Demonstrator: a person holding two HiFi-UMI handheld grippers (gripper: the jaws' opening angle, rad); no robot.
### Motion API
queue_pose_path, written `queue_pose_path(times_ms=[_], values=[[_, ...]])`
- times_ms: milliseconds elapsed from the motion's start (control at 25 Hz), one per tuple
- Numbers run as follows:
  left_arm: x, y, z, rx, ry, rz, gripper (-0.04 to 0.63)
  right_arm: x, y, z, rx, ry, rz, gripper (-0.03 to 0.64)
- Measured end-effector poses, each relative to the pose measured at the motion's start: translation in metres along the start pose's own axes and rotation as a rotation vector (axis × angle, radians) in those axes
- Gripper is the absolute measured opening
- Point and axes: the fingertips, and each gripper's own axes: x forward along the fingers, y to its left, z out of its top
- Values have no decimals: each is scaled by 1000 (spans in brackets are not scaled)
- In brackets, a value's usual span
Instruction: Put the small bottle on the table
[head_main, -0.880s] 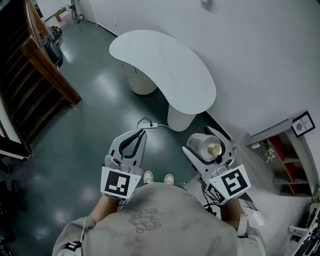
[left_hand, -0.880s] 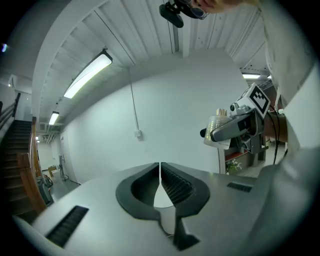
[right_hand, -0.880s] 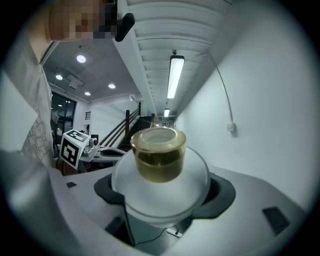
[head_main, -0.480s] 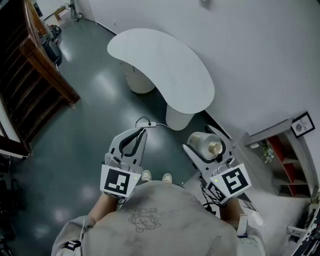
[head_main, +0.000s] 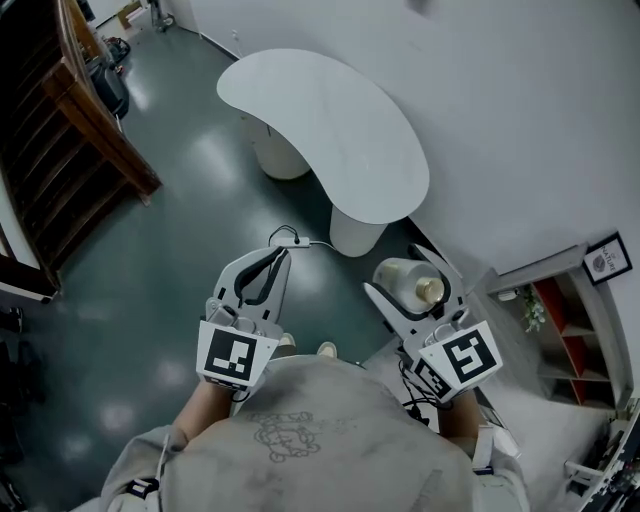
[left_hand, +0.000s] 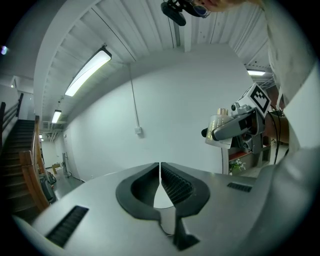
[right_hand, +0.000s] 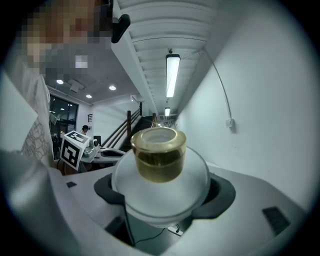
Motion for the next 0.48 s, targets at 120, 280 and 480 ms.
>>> queue_pose_path(times_ms=[120,280,480], values=[[3,-6,-1,-5,-3,20,23,-4,-8,-3,0,-6,3,345],[5,-13,-1,-31,-6,46,23,-6,-19,-8,-8,-10,4,344],[10,-10,-5,-18,-9,64,23,1,-28,-16,-11,-8,6,345]])
